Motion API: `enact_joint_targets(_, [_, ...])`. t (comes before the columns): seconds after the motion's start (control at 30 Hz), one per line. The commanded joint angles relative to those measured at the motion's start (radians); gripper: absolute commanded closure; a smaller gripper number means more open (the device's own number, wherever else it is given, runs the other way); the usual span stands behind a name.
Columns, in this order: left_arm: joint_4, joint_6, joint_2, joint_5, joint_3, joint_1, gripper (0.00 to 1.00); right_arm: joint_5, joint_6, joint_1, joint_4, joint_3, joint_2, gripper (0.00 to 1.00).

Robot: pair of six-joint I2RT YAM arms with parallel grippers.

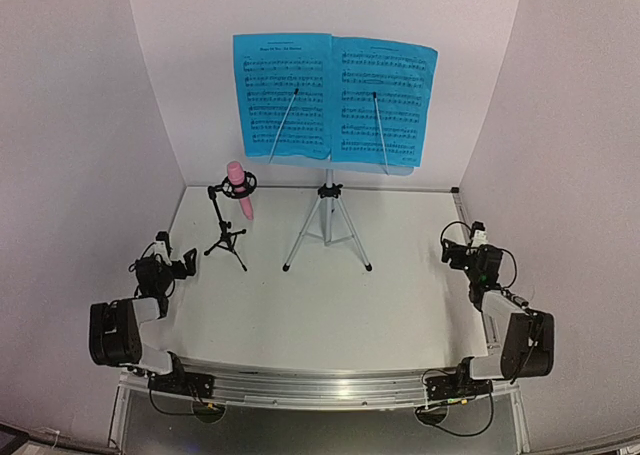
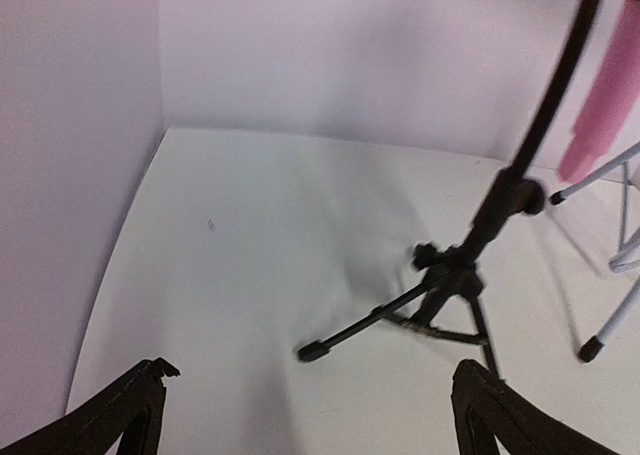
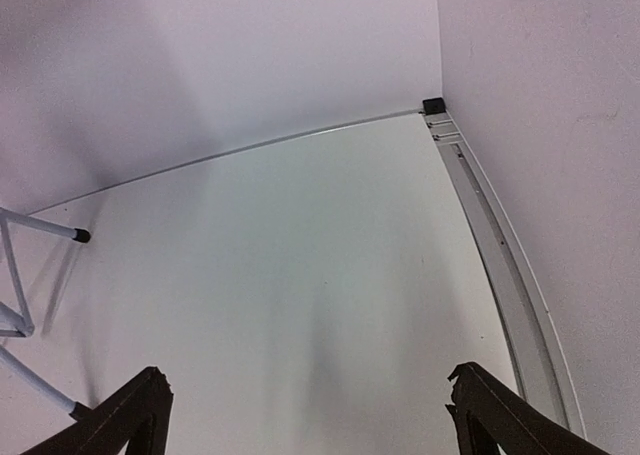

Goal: Pack up the instrument practice props

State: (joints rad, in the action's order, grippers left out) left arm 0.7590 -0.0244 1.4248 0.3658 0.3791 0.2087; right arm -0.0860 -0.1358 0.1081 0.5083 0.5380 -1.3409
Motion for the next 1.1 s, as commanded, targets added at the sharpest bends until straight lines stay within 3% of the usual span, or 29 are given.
enact_joint_targets(0.0, [-0.186,-0.007,-0.159,0.191,0.09,-0.009,0.0,-0.121,-0.043,-0.001,-0.127,0.033,0.064,0.06])
enact_joint_targets(0.17, [-0.451,0.117,-0.099,0.411,0.315,-0.036,0.0,-0.199,-0.059,-0.012,-0.141,0.053,0.072,0.08])
enact_joint_targets(0.3, [-0.415,0.236,-0.005,0.608,0.438,-0.045,0.01,-0.215,-0.064,-0.049,-0.142,0.071,0.073,0.09])
enact_joint_targets(0.37, [-0.377,0.212,0.065,0.671,0.536,-0.051,0.09,-0.219,-0.062,-0.071,-0.142,0.081,0.069,0.09])
enact_joint_targets(0.43, [-0.39,0.182,0.158,0.707,0.635,-0.058,0.15,-0.214,-0.054,-0.096,-0.142,0.088,0.064,0.09])
enact_joint_targets(0.67, [-0.451,0.254,0.323,0.736,0.814,-0.132,0.21,-0.177,-0.036,-0.161,-0.142,0.096,0.066,0.1])
enact_joint_targets(0.8, [-0.432,0.198,0.391,0.717,0.879,-0.154,0.38,-0.178,-0.036,-0.179,-0.142,0.099,0.071,0.1])
enact_joint_targets(0.93, [-0.372,0.145,0.406,0.693,0.881,-0.155,0.7,-0.184,-0.041,-0.197,-0.143,0.102,0.063,0.1])
enact_joint_targets(1.07, [-0.371,0.136,0.376,0.703,0.845,-0.155,0.94,-0.184,-0.051,-0.215,-0.143,0.107,0.056,0.1])
